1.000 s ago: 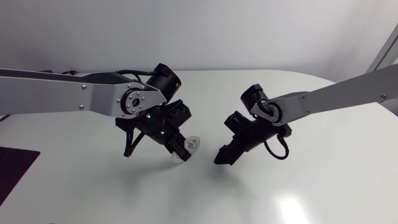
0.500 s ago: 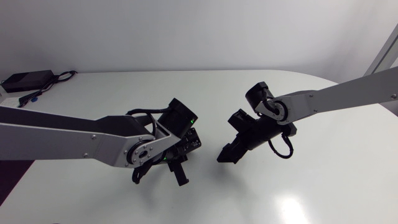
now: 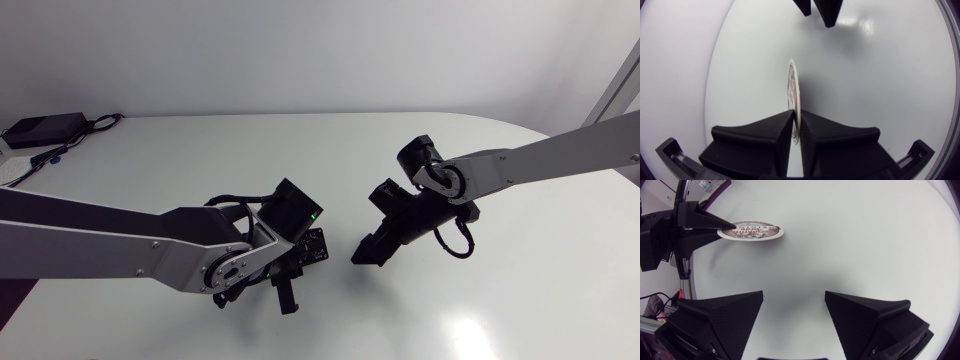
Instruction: Turn the coaster over.
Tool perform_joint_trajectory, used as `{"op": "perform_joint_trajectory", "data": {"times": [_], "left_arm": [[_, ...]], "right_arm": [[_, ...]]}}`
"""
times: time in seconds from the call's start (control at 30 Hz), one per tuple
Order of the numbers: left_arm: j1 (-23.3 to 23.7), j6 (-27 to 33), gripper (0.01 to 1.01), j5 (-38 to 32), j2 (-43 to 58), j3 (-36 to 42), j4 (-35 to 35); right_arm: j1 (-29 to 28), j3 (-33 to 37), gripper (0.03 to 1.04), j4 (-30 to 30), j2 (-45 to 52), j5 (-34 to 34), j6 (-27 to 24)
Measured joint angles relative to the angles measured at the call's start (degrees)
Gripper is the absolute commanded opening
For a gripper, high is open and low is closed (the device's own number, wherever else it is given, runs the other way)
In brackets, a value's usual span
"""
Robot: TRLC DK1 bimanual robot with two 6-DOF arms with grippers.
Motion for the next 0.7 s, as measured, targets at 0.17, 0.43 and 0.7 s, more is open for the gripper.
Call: {"op": "perform_joint_trajectory", "data": {"times": [0.17,0.43,0.7], "left_arm": [[0.00,0.39,0.967,0.09,0.22,-1.20,-0.22],[1.42,0.02,0.980,4.57,-1.03,-1.16,-2.14],[7.17,-6.36,0.980,14.49,-4.00,3.80,-8.72]], "right_arm": [[-0.28,-0.44,0.90,0.50,0.00,0.00,-0.22],[-0.26,-0.74,0.90,0.50,-0.22,0.02,-0.44],[0.13,-0.74,0.93,0.50,-1.31,0.50,-0.42]]}}
